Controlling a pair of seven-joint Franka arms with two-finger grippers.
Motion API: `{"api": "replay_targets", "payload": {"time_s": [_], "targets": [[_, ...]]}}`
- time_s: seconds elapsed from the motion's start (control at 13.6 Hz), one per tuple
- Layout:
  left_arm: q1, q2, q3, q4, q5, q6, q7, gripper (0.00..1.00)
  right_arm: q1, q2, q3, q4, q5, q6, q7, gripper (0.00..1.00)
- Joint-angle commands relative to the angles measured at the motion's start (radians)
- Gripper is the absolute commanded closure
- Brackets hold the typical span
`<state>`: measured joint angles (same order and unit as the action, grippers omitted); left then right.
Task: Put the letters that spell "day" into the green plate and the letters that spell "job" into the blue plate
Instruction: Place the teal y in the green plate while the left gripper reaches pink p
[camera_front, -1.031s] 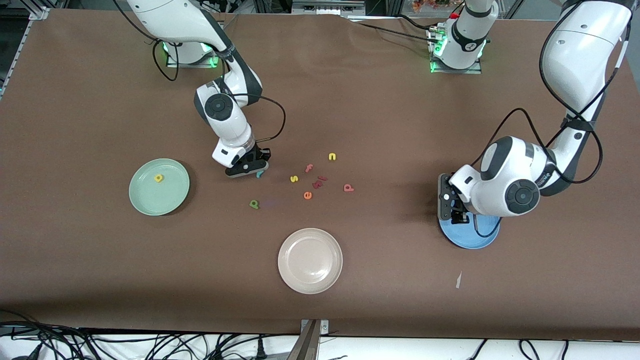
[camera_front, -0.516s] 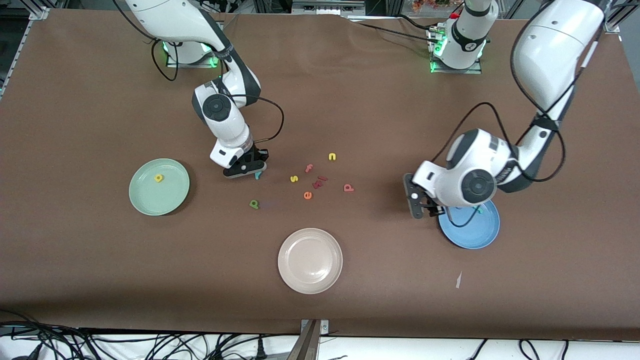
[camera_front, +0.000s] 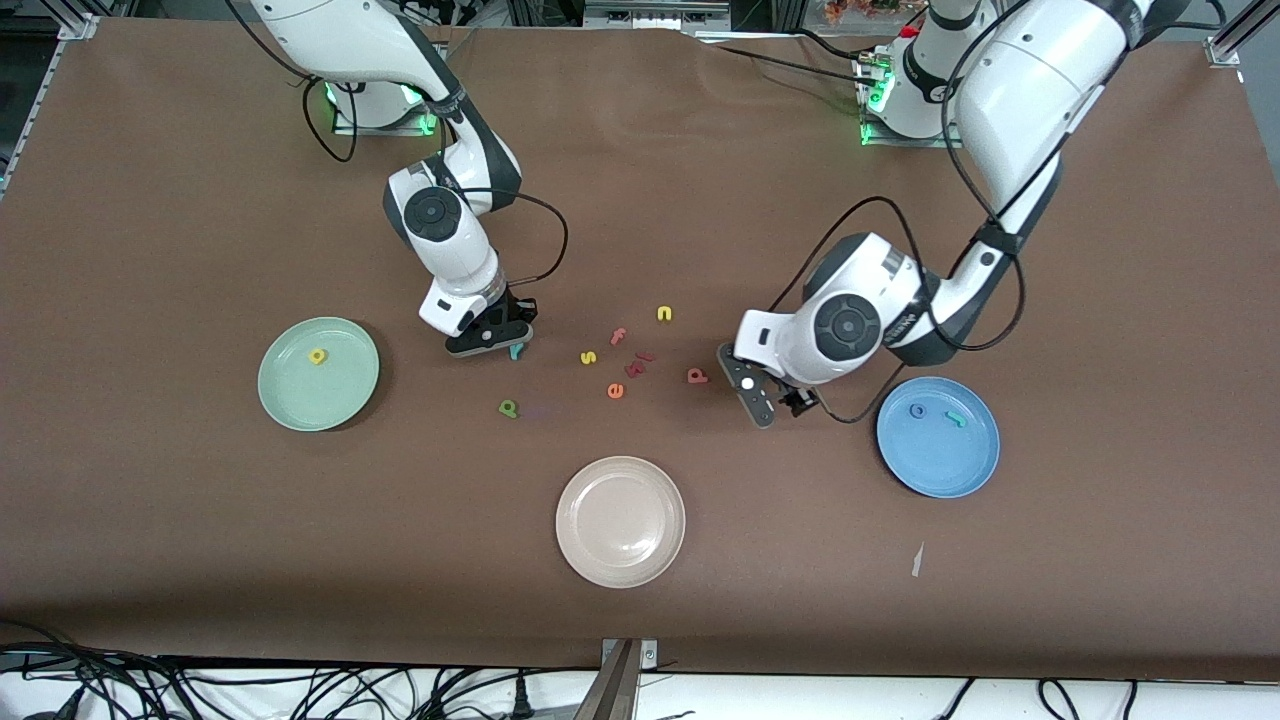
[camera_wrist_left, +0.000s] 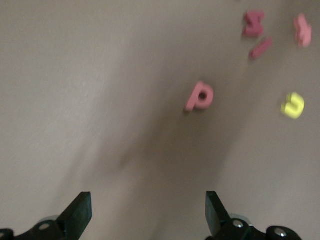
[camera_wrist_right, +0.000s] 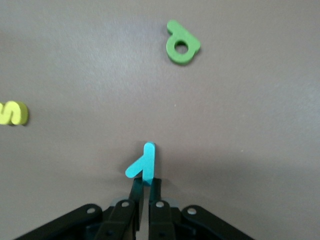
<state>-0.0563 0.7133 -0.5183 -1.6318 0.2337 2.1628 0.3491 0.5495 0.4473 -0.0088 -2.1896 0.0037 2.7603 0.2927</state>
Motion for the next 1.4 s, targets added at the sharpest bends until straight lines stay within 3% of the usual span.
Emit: {"api": "replay_targets", "payload": {"time_s": [0.0, 0.29, 0.59, 0.88, 1.03, 1.18, 1.33], "targets": [[-0.082, 0.008, 0.012, 0.012, -0.016, 0.022, -0.277, 0.0, 0.001, -0.088, -0.016, -0.007, -0.001, -0.108, -0.039, 1.0], [-0.163, 0.05, 0.023, 0.018, -0.016, 0.026, -0.669, 0.0, -0.115, -0.2, -0.017, -0.015, -0.004, -0.249, -0.214, 1.0], [-0.18, 0.09, 0.041, 0.044, -0.005, 0.118, -1.011, 0.0, -0.271, -0.262, -0.017, -0.022, -0.004, -0.356, -0.447, 1.0], [-0.169, 0.086, 0.072, 0.043, 0.036, 0.117, -1.044, 0.0, -0.474, -0.272, -0.017, -0.03, -0.004, -0.398, -0.755, 1.0], [-0.169, 0.084, 0.078, 0.046, 0.048, 0.117, -1.041, 0.0, -0.497, -0.272, -0.023, -0.068, -0.002, -0.398, -0.776, 1.0], [-0.181, 0.086, 0.078, 0.049, 0.114, 0.117, -1.042, 0.0, -0.499, -0.272, -0.031, -0.097, -0.001, -0.398, -0.77, 0.78], [-0.206, 0.103, 0.078, 0.05, 0.15, 0.117, -1.042, 0.01, -0.499, -0.272, -0.036, -0.116, 0.004, -0.389, -0.764, 0.17]]}}
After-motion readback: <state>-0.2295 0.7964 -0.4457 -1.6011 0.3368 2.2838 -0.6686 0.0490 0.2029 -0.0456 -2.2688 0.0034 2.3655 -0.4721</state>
